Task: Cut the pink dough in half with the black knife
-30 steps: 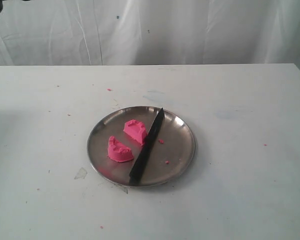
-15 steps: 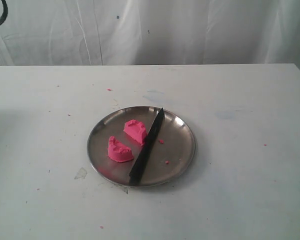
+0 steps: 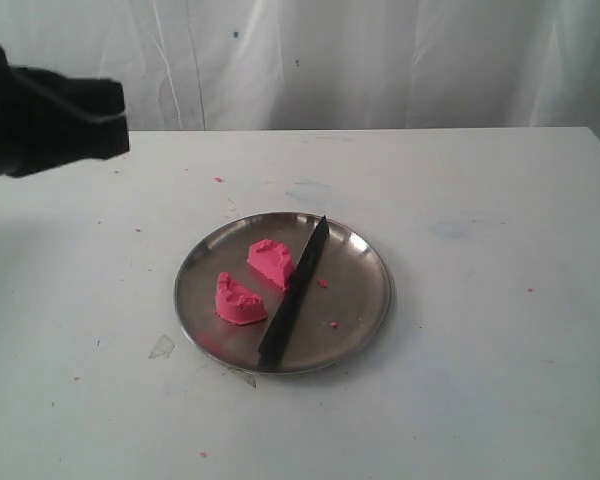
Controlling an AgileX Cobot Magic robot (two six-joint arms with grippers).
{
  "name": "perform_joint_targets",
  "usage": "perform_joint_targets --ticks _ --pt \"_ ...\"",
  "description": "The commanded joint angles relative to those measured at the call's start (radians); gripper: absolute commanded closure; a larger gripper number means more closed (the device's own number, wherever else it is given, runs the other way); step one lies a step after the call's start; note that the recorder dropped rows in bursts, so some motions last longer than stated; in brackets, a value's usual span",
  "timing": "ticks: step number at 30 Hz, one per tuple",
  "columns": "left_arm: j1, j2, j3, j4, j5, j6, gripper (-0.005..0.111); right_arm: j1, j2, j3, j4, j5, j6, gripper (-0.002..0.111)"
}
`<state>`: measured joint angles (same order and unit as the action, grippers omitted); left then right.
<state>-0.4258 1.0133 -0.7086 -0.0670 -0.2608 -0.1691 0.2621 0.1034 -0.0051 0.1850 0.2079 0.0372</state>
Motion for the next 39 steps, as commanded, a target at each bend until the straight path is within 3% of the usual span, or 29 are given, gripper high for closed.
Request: perform_joint_targets --ticks 1,8,13,21,25,32,39 --pt "0.016 -0.119 0.198 -0.081 -0.091 0.016 0.107 -0.004 -0.005 0.005 0.001 -0.006 0.001 0.108" --pt "0.138 -0.372 0.557 -0.085 -0.172 0.016 0.107 -0.004 -0.005 0.005 0.001 -0.006 0.001 0.108" --pt "0.239 -0.535 0.678 -0.083 -0.155 0.016 0.107 -0.004 -0.005 0.005 0.001 -0.006 0.001 0.108" --pt "0.297 -0.685 0.709 -0.016 -0.096 0.016 0.107 -0.004 -0.005 0.005 0.001 -0.006 0.001 0.108" --pt "0.297 -0.801 0.709 -0.014 0.095 0.016 0.107 -0.004 -0.005 0.005 0.001 -0.006 0.001 0.108" --pt "0.297 -0.933 0.709 -0.03 0.261 0.081 0.107 -0.004 -0.005 0.005 0.001 -0.006 0.001 0.108" --pt "0.297 -1.004 0.709 -0.03 0.281 0.084 0.107 -0.004 -0.005 0.005 0.001 -0.006 0.001 0.108"
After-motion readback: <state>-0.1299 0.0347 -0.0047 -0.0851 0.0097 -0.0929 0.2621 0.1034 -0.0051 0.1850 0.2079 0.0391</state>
